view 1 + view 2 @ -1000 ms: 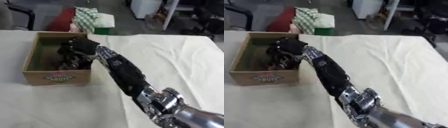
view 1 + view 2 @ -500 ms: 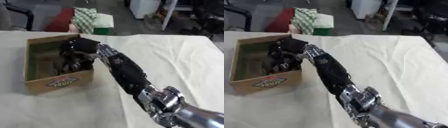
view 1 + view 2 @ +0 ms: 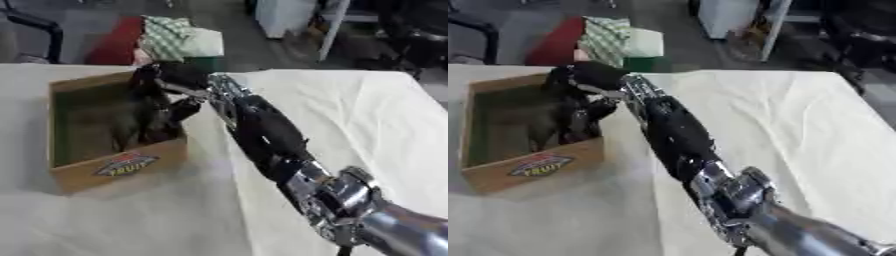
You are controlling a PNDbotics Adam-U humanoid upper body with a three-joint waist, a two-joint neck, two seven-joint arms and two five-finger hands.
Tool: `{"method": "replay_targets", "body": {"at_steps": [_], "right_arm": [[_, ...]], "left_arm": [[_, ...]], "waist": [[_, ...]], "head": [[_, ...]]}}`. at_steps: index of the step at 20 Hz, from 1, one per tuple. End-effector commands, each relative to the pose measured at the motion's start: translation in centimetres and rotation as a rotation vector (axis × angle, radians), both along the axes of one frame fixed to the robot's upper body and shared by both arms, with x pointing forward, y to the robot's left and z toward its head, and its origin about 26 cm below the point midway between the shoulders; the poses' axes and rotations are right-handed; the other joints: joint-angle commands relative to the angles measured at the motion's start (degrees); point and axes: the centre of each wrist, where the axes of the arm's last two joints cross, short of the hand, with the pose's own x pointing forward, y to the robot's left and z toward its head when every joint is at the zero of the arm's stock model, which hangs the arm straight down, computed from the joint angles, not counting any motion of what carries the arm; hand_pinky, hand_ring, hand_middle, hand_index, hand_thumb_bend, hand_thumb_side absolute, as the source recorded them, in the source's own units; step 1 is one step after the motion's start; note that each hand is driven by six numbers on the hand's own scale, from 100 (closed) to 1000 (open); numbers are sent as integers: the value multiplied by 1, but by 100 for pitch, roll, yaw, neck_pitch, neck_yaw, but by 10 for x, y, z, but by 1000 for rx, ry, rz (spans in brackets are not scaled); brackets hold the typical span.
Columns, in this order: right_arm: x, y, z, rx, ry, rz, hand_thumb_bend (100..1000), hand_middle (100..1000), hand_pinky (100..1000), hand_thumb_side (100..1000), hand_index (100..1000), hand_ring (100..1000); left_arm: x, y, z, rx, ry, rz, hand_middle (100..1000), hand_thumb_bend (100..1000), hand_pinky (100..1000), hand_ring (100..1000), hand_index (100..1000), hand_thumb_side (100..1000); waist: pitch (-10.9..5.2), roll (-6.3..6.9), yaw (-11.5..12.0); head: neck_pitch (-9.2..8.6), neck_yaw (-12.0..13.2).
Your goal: Pick up objects on the table and place them in the box.
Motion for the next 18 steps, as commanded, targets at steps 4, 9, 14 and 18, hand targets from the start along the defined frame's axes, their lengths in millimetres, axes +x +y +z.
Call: {"method": "replay_targets", "body": {"at_steps": [4,9,14,18], "right_arm": [[-6,-61,39,99,-36,-78,100,695,822,155,832,716],[-23,-129,40,190,-4,-196,100,671,815,149,828,699],[-41,-177,32,291,47,-295,100,654,807,161,823,686],[-56,-207,20,356,94,-361,100,644,805,189,821,678]], "left_arm": [[-3,10,10,24,-33,33,576,100,671,715,564,837],[-4,14,9,31,-30,54,576,100,670,715,563,838],[-5,16,8,34,-31,67,576,100,670,715,563,838],[-5,17,8,35,-30,73,577,100,670,715,563,840]], "waist": [[-112,18,-120],[-101,-8,-264],[-82,-10,-331],[-64,-11,-359]], "head": [[-106,145],[-150,263],[-174,320],[-192,351]]}}
